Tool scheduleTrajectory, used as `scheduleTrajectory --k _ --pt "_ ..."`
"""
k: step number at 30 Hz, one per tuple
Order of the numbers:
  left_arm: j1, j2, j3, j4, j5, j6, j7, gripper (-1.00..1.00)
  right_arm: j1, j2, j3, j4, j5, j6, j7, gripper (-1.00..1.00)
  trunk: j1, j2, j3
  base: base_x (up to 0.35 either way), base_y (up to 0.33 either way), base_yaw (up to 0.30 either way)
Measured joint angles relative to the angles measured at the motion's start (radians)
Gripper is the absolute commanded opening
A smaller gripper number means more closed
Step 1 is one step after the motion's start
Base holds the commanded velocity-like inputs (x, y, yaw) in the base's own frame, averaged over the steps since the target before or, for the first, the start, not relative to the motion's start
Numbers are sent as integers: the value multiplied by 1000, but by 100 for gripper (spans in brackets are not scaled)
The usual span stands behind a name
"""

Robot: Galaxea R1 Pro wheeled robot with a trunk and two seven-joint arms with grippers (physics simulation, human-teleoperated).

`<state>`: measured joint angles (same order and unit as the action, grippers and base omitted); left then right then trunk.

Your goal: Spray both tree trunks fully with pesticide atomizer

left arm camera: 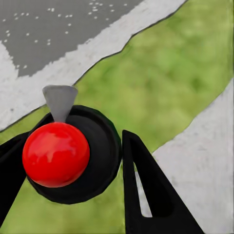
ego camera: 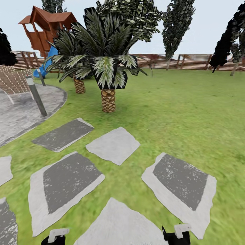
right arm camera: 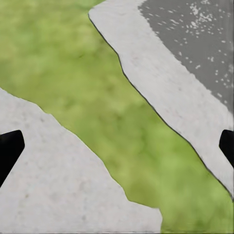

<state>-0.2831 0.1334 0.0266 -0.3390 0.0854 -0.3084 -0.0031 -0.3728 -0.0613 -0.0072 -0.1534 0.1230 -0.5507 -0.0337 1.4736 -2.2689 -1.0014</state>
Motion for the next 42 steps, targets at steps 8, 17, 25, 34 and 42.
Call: scheduleTrajectory --k 8,17,25,34,42 --pt "0 3 1 0 3 0 0 -100 0 0 -2 0 0 0 0 100 0 0 0 0 -272 -300" --pt "0 4 1 -1 4 0 0 -100 0 0 -2 0 0 0 0 100 0 0 0 0 -272 -300" --pt "0 5 1 -1 5 0 0 -100 0 0 -2 0 0 0 0 100 0 0 0 0 -272 -300" --pt "0 5 2 -1 5 0 0 -100 0 0 -2 0 0 0 0 100 0 0 0 0 -272 -300" --pt "0 6 2 0 5 0 0 -100 0 0 -2 0 0 0 0 100 0 0 0 0 -272 -300"
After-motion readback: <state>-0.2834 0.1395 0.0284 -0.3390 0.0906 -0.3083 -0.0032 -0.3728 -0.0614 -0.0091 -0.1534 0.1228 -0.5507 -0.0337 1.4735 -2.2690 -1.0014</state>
